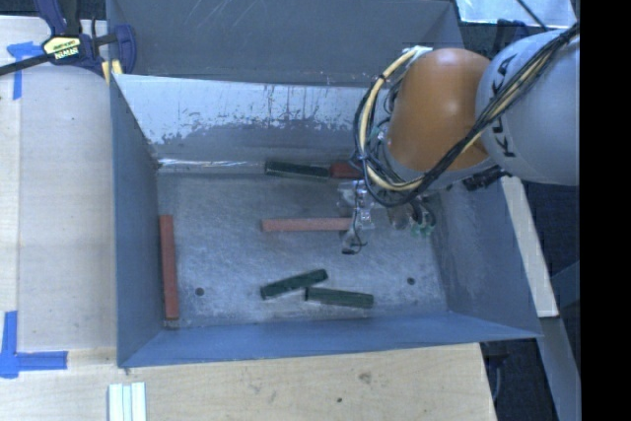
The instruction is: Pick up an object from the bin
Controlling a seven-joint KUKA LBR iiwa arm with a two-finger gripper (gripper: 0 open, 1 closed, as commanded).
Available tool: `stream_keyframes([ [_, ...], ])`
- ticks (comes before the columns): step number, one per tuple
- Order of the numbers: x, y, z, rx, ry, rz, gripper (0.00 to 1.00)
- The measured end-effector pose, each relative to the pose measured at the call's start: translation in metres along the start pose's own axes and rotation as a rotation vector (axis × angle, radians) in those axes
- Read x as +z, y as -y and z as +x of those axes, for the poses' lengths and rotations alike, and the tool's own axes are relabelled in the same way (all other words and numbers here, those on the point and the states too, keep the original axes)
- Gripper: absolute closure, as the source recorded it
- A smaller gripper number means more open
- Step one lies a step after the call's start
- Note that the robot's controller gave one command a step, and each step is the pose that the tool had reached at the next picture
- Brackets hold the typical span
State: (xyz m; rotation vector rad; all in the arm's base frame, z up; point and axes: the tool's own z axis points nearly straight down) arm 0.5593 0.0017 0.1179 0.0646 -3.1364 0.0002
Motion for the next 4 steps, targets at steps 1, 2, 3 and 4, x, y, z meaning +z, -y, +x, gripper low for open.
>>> stream_keyframes([
  [1,-0.112,0.006,-0.004,-0.018,0.009,0.0,1.0],
  [2,-0.112,0.006,-0.004,-0.018,0.009,0.0,1.0],
  [3,-0.028,-0.024,-0.004,0.131,0.004,-0.001,0.0],
  [4,-0.029,-0.024,-0.005,0.13,0.008,0.0,0.0],
])
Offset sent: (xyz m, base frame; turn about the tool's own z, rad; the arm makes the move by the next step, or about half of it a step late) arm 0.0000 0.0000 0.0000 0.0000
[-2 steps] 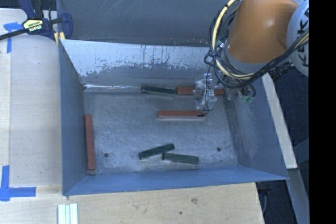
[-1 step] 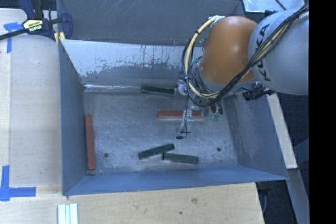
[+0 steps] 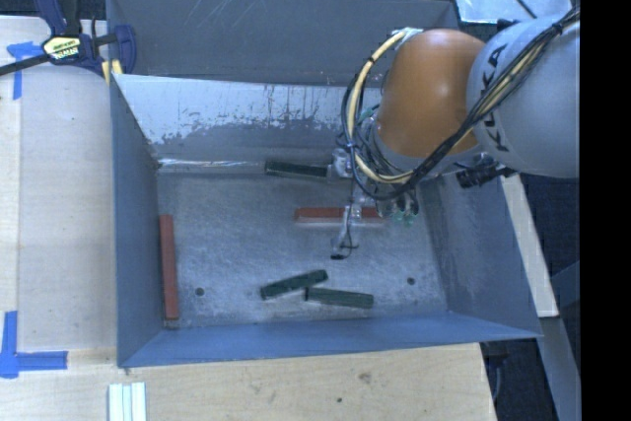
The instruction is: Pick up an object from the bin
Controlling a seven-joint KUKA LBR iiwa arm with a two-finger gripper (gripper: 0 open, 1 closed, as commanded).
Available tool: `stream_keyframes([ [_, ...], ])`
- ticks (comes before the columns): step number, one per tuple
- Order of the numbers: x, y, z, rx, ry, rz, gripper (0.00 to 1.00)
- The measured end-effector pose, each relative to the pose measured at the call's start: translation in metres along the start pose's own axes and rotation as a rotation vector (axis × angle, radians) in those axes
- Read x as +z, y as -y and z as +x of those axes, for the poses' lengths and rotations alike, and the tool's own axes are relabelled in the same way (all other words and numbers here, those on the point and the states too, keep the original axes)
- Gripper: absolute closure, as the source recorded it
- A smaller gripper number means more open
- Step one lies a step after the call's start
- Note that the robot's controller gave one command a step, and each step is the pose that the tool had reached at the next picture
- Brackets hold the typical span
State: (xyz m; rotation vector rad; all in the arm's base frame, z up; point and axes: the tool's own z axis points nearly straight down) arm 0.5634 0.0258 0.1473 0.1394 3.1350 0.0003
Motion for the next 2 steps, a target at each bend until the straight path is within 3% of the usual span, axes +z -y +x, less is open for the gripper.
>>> stream_keyframes([
  [1,0.0765,0.0159,-0.0196,0.097,0.001,0.0,1.0],
  [2,0.077,0.0158,-0.0192,0.096,-0.001,0.001,0.0],
])
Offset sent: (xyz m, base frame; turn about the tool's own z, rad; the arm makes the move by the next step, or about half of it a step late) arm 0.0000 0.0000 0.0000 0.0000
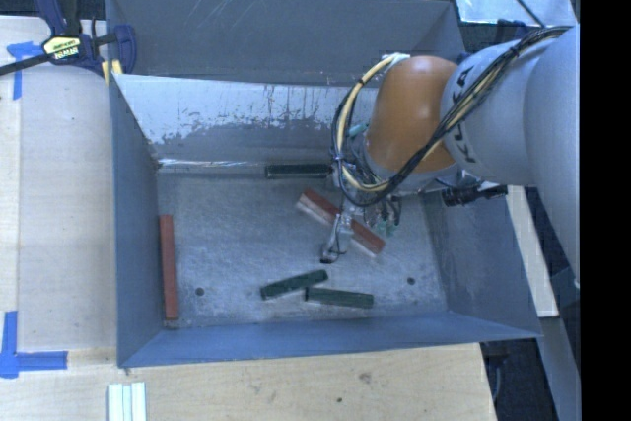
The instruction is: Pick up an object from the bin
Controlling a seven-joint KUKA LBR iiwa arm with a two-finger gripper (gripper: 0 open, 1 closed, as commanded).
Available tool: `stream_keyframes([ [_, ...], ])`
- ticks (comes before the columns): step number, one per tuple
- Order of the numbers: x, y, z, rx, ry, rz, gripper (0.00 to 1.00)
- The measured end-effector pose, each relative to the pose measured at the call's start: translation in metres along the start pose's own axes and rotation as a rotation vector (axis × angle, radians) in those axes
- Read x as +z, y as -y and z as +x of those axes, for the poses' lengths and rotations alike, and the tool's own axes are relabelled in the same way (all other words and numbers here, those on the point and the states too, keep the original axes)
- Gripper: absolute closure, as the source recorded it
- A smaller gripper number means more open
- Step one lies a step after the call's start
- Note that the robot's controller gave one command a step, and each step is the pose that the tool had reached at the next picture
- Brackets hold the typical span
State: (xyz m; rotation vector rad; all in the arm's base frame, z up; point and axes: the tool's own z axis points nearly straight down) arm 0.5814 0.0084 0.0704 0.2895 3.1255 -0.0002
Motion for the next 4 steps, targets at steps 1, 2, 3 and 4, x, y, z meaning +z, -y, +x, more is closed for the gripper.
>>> stream_keyframes([
  [1,-0.001,0.0,-0.001,-0.001,0.002,0.0,1.0],
  [2,-0.001,0.0,-0.001,-0.001,0.002,0.0,1.0],
  [3,-0.061,0.003,0.001,-0.009,-0.006,0.001,1.0],
  [4,-0.095,0.007,-0.009,-0.02,0.006,-0.001,1.0],
])
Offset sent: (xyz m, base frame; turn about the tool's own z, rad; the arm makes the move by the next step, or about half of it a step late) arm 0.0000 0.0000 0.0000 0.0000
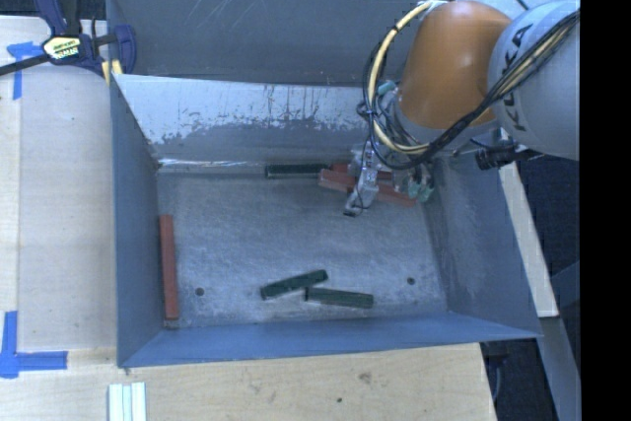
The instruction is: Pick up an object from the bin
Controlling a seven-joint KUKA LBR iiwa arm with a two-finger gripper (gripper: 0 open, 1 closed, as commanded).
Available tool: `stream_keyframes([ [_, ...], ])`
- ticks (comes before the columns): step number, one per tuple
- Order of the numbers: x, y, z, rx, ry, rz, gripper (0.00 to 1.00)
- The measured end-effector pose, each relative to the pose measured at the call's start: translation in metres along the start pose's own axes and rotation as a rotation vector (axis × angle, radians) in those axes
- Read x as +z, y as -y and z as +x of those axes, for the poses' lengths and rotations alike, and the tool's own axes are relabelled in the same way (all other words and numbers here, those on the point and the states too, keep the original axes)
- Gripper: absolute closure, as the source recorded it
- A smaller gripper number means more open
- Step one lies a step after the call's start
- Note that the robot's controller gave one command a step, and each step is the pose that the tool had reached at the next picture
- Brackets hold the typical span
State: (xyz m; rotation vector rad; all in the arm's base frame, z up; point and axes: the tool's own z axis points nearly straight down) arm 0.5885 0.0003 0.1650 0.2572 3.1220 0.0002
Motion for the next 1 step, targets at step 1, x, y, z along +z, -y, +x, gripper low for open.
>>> stream_keyframes([
  [1,-0.1007,-0.0062,0.0304,0.006,-0.006,0.0,1.0],
])
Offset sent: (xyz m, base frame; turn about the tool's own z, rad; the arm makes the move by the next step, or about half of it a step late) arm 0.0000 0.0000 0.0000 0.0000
